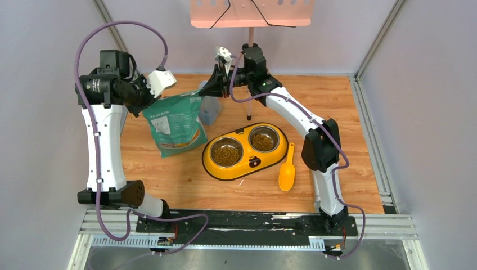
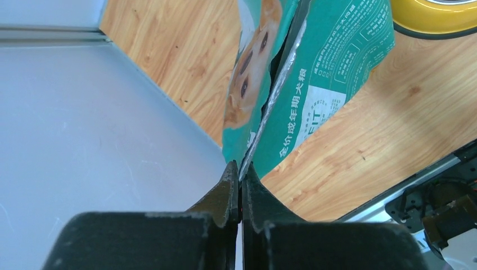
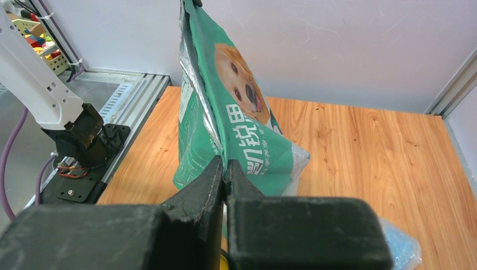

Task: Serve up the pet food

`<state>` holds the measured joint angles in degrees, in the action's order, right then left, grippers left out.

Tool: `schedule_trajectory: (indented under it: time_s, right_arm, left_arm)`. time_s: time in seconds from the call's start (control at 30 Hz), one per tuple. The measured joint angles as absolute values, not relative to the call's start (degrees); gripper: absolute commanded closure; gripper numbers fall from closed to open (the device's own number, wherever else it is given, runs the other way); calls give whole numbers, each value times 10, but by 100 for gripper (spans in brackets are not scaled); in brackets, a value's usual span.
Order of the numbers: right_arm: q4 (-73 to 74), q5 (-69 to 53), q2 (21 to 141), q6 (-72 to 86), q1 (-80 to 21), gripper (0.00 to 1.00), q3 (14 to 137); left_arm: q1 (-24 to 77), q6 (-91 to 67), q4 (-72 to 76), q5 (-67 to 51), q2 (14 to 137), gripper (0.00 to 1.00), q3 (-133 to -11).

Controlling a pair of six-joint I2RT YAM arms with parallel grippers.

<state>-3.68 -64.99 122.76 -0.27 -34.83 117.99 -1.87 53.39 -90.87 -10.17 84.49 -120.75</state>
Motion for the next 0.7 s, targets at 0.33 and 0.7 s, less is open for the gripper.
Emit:
schedule_trajectory:
  time_s: [0.33,0.7]
  right_arm:
    - [-37,-648,1228,-3,-349,100,1180]
    - [-37,-635,1227,15,-339,53,1180]
  left_arm:
    - [-24,543,-908,-107,844,100,-1206]
    - [-39,502,-873,-102,823,46,-1182]
